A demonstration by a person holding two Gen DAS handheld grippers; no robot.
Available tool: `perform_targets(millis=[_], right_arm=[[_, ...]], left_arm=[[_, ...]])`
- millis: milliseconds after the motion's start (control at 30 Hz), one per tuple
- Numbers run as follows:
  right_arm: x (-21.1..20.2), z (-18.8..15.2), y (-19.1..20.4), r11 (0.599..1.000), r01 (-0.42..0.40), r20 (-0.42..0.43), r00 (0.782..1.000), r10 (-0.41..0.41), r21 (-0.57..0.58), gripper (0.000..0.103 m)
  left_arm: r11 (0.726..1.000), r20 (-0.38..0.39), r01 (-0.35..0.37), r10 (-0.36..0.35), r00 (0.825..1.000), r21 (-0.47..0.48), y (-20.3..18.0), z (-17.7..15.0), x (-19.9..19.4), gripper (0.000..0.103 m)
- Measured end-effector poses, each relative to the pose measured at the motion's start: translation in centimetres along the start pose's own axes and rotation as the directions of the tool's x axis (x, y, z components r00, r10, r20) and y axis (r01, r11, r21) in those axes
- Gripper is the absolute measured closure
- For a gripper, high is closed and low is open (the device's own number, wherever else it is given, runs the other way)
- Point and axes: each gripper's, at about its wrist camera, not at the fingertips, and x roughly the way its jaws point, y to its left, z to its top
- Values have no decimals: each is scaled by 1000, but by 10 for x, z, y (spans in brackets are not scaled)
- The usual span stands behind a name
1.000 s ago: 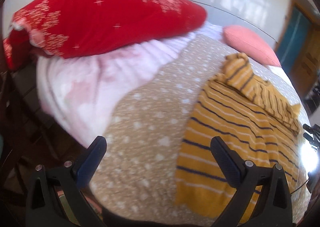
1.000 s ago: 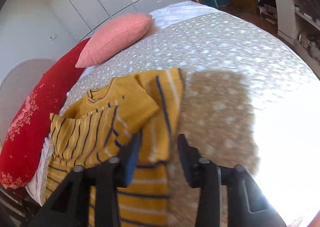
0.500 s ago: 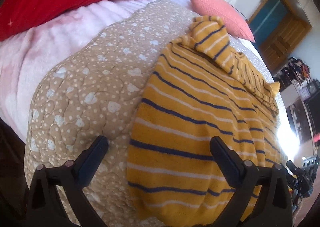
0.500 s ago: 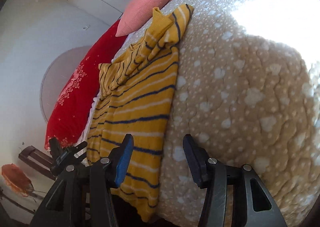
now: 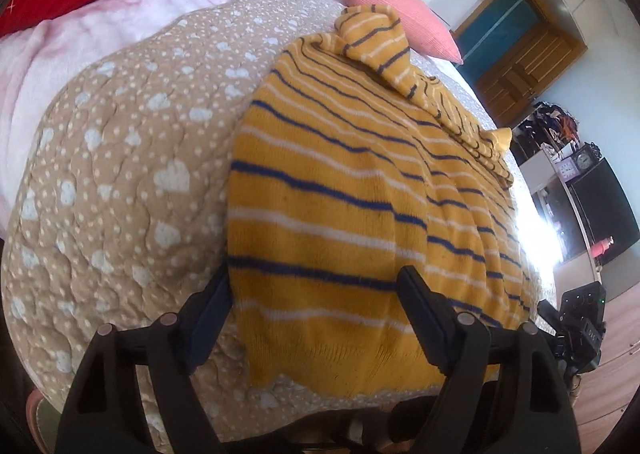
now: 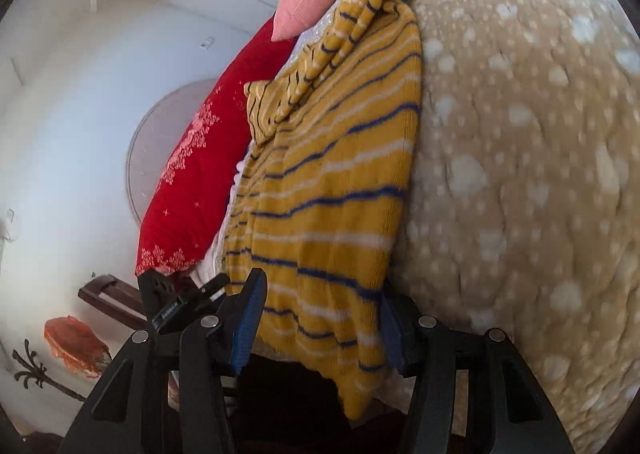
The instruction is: Fold small clothes
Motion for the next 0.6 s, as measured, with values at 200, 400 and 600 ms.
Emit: perform_targets(millis=[200, 400, 600], right_arm=[[22, -26, 0, 1000, 4, -66, 998, -4, 11, 45], [33, -27, 9, 1000, 27, -80, 996, -27, 7, 91], [-12, -35, 30, 996, -56, -26, 998, 54, -67, 93]], left_arm=[[999, -51, 17, -15, 999, 34, -8, -16, 14, 9], [999, -85, -30, 27, 996, -34, -12, -15, 12, 55], [998, -19, -27, 28, 999, 60, -58, -27, -34, 91]])
